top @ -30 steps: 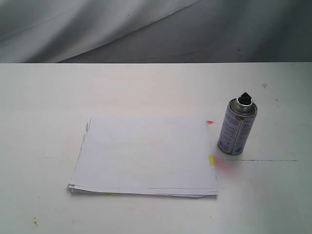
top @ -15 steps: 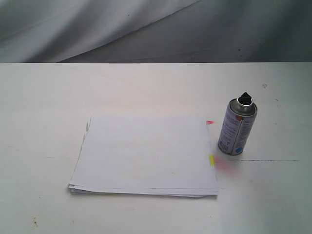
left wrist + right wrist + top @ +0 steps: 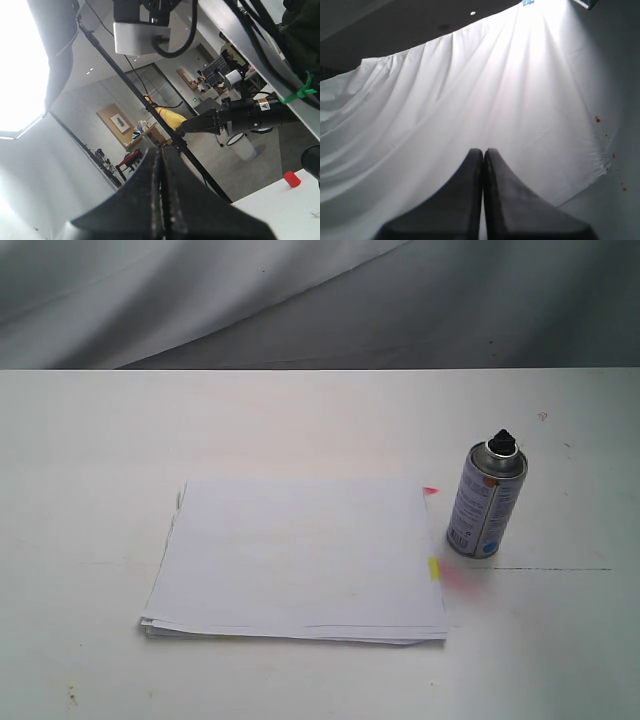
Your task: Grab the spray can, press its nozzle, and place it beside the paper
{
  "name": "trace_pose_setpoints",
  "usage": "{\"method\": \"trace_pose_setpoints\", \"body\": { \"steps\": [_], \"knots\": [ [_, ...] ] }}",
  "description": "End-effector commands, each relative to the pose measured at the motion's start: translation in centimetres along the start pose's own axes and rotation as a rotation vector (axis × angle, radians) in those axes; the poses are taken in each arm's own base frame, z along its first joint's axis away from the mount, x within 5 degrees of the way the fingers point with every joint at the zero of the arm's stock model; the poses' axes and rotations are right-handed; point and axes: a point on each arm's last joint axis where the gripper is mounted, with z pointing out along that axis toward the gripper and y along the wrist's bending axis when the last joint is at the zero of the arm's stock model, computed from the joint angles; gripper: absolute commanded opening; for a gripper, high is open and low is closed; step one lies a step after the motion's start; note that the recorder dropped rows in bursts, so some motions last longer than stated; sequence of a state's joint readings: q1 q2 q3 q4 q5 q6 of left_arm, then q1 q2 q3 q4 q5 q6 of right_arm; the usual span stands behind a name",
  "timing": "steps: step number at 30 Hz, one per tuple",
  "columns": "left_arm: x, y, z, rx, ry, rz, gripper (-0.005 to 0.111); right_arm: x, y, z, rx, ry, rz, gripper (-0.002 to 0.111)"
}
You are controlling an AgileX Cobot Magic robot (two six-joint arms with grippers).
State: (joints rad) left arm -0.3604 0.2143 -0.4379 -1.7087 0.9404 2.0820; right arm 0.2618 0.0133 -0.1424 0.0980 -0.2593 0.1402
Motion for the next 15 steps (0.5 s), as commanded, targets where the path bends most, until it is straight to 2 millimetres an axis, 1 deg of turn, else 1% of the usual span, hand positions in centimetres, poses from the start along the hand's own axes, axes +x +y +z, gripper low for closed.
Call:
{"method": "trace_pose_setpoints", "body": {
  "steps": [1, 15],
  "knots": [
    [-0.11, -0.14, -0.13, 0.000, -0.010, -0.006, 0.000, -0.38, -0.22, -0.21, 0.052, -0.061, -0.023, 0.000],
    [-0.38, -0.35, -0.33, -0.003, -0.020, 0.008, 0.000, -0.25, -0.31, -0.21, 0.066, -0.048, -0.013, 0.000]
  ]
}}
